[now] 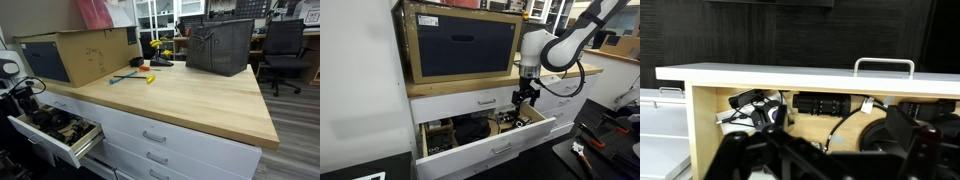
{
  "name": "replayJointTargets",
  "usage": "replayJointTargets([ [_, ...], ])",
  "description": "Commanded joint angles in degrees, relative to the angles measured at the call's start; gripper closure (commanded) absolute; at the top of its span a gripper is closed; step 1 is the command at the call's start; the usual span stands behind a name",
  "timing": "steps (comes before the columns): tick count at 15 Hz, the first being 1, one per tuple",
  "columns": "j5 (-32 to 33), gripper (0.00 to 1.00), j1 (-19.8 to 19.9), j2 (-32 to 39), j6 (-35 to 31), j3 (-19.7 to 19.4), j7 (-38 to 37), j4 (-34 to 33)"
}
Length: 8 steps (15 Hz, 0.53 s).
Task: Close the two top drawers.
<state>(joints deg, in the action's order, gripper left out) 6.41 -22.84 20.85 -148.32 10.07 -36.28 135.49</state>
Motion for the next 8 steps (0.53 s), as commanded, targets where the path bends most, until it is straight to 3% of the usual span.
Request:
replayJointTargets([
  [1,-3.6,0.0,-0.3,2.0,-6.4,0.5,0.5,1.2],
  [8,-7.1,0.0,-2.7,6.7,-14.1,0.0,0.8,1.3],
])
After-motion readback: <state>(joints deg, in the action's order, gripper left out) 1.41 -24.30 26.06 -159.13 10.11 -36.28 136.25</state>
